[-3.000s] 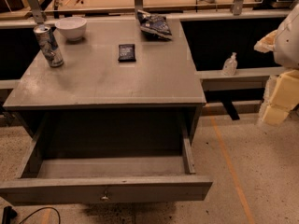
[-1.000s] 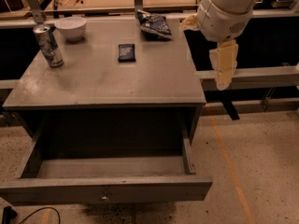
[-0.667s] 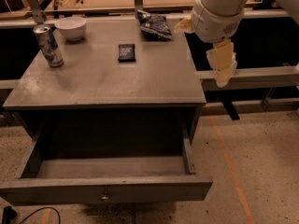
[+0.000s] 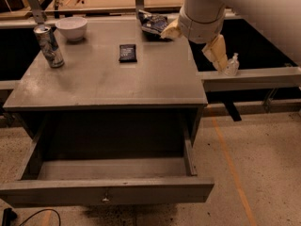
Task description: Place rxbar blueberry into top drawer
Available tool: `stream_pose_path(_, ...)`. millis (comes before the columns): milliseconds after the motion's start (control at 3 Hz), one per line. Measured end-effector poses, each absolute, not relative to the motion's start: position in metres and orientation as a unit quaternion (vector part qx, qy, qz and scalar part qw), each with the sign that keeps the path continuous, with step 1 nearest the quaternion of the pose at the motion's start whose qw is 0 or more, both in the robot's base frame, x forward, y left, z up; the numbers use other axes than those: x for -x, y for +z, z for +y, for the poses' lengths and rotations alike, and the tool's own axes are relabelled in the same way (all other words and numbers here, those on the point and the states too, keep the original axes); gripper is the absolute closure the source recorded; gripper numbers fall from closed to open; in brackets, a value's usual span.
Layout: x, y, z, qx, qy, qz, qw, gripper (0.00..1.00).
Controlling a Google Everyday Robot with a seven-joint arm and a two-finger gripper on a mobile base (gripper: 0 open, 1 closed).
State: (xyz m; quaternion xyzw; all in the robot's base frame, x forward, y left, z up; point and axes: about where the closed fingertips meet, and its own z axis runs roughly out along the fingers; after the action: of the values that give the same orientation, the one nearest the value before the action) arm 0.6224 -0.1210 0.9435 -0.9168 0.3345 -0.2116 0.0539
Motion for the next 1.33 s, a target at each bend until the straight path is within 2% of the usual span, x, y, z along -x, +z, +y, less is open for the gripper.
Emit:
stream_pose_path(333,-0.645,0.942,-0.101,0.942,-0.209,0.252,0.079,0.0)
stream_pose_path(667,-0.664,0.931,-0.069,0.965,-0.172,0.165,0.108,0.0)
stream_pose_path(1333,-0.683,0.925,-0.048,0.968,-0.195,0.11,0.114,0.0)
